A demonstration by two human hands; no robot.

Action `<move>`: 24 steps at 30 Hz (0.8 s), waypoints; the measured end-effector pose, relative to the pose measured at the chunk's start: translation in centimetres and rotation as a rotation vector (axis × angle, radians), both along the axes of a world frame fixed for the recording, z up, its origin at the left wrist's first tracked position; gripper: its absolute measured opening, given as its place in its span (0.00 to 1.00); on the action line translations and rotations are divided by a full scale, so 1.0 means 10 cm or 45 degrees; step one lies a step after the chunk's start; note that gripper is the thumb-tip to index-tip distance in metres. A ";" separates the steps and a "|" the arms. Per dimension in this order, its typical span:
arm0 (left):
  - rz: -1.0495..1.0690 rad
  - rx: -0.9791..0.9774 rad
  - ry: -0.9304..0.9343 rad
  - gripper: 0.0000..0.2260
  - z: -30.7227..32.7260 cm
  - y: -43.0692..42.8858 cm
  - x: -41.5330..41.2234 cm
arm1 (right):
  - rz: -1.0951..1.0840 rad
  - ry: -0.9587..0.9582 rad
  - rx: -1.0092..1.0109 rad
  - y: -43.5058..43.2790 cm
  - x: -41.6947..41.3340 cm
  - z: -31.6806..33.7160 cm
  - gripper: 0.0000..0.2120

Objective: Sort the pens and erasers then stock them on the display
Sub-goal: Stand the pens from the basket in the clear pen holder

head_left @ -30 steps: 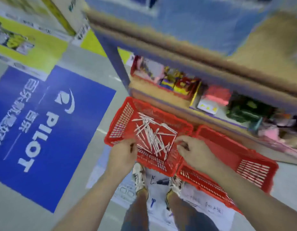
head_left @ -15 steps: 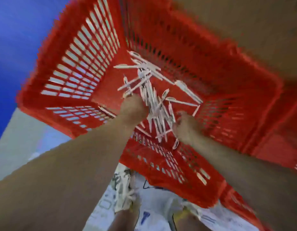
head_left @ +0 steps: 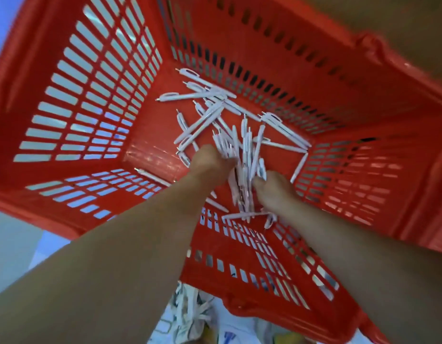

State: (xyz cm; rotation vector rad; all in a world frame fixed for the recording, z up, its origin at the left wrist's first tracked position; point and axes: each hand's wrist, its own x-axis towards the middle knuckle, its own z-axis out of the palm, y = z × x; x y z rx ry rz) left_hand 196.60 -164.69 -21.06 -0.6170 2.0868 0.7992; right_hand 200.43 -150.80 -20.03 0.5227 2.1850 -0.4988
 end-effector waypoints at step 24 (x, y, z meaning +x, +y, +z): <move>0.930 0.990 0.560 0.06 5.63 -0.49 -0.10 | -0.552 0.330 -0.982 -0.30 -0.32 5.58 0.10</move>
